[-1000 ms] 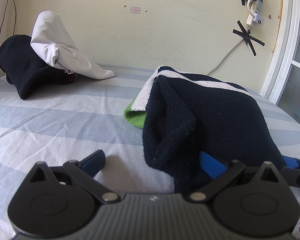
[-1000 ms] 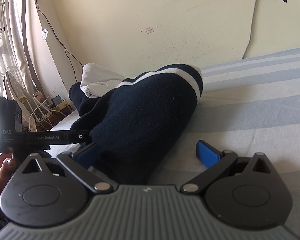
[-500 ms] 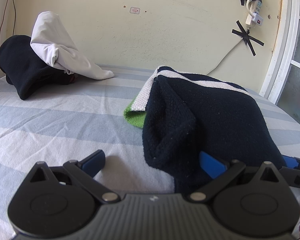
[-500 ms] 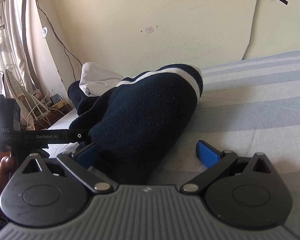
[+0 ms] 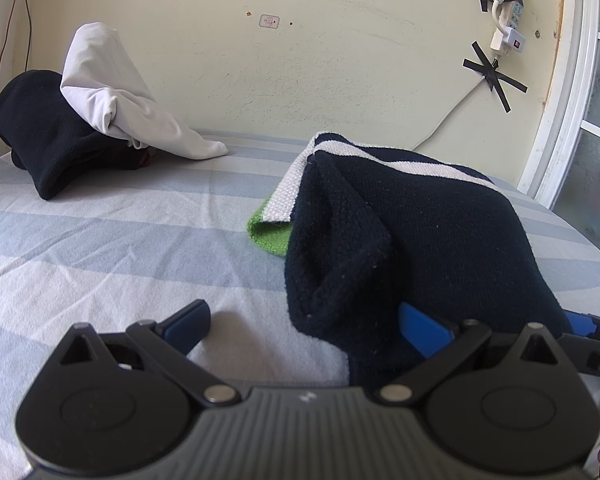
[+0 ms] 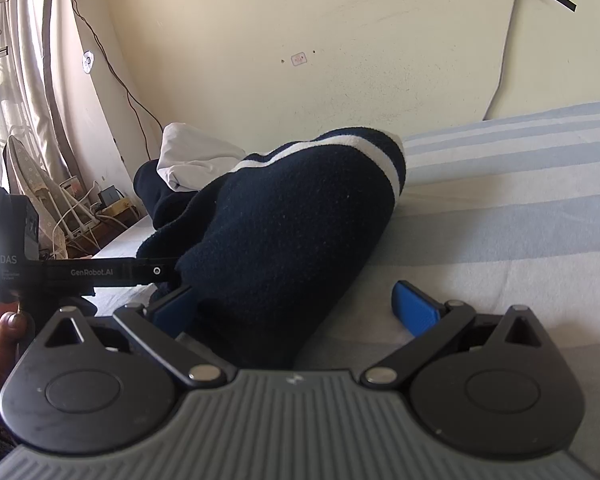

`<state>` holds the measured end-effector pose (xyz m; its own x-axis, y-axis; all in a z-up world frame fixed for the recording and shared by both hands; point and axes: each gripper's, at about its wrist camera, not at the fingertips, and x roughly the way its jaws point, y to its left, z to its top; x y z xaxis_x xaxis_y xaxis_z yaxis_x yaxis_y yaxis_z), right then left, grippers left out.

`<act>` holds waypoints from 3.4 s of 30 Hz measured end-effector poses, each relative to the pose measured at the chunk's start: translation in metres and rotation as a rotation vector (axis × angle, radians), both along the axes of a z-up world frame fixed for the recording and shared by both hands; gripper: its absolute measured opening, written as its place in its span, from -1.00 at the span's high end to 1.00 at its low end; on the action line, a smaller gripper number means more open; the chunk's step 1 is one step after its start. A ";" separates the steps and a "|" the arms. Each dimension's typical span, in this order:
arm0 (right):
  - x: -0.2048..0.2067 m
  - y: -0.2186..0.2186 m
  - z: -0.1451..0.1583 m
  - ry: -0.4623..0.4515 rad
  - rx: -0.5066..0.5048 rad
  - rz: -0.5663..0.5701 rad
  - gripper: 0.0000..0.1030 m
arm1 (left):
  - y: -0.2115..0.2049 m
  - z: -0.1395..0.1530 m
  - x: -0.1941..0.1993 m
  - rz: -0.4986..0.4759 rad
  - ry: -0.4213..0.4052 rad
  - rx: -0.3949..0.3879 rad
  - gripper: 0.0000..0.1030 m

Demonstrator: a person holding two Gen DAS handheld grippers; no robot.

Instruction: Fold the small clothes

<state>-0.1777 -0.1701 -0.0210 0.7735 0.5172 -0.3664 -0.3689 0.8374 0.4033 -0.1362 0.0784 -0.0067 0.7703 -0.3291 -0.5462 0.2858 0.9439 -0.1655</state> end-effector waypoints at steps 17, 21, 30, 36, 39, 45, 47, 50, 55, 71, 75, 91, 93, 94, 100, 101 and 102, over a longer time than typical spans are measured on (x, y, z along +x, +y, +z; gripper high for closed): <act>0.015 -0.020 0.007 0.139 0.134 0.009 -1.00 | 0.025 0.013 0.029 -0.082 0.145 -0.136 -1.00; 0.025 -0.025 0.008 0.170 0.156 0.004 -1.00 | 0.042 0.017 0.060 -0.073 0.244 -0.284 -1.00; 0.048 -0.020 0.014 0.202 0.114 0.014 -1.00 | 0.025 0.015 0.087 -0.122 0.263 -0.299 -1.00; 0.069 -0.015 0.013 0.214 0.122 0.002 -1.00 | 0.013 0.015 0.084 -0.171 0.222 -0.244 -1.00; 0.072 -0.017 0.013 0.217 0.129 0.003 -1.00 | 0.021 0.013 0.085 -0.214 0.225 -0.262 -1.00; 0.077 -0.032 0.012 0.243 0.166 0.060 -1.00 | 0.037 0.014 0.094 -0.238 0.306 -0.337 -1.00; 0.082 -0.036 0.012 0.264 0.197 0.072 -1.00 | 0.036 0.013 0.095 -0.214 0.321 -0.362 -1.00; 0.090 -0.038 0.013 0.296 0.229 0.075 -1.00 | 0.024 0.010 0.098 -0.213 0.328 -0.403 -1.00; 0.112 -0.020 0.020 0.325 0.170 0.062 -0.62 | -0.006 0.011 0.099 -0.193 0.283 -0.338 -0.97; 0.189 -0.202 0.054 0.084 0.056 -0.243 -0.19 | -0.291 0.042 0.268 -0.331 0.287 -0.171 -0.93; 0.228 -0.268 0.043 0.066 0.006 -0.452 -0.19 | -0.368 0.030 0.300 -0.258 0.270 -0.080 -0.92; 0.188 -0.313 0.007 0.133 0.122 -0.729 -0.67 | -0.345 0.002 0.220 -0.157 0.143 0.100 -0.99; 0.181 -0.305 0.009 0.133 0.126 -0.724 -0.67 | -0.335 0.002 0.202 -0.156 0.131 0.128 -0.99; 0.171 -0.296 0.008 0.141 0.132 -0.720 -0.68 | -0.331 0.002 0.194 -0.150 0.127 0.143 -0.99; 0.121 -0.255 0.008 0.146 0.133 -0.729 -0.78 | -0.302 0.003 0.154 -0.141 0.100 0.209 -0.99; 0.113 -0.247 0.007 0.144 0.130 -0.730 -0.78 | -0.299 0.002 0.147 -0.138 0.097 0.227 -0.99; 0.108 -0.240 0.006 0.150 0.129 -0.731 -0.78 | -0.293 0.002 0.141 -0.137 0.087 0.236 -1.00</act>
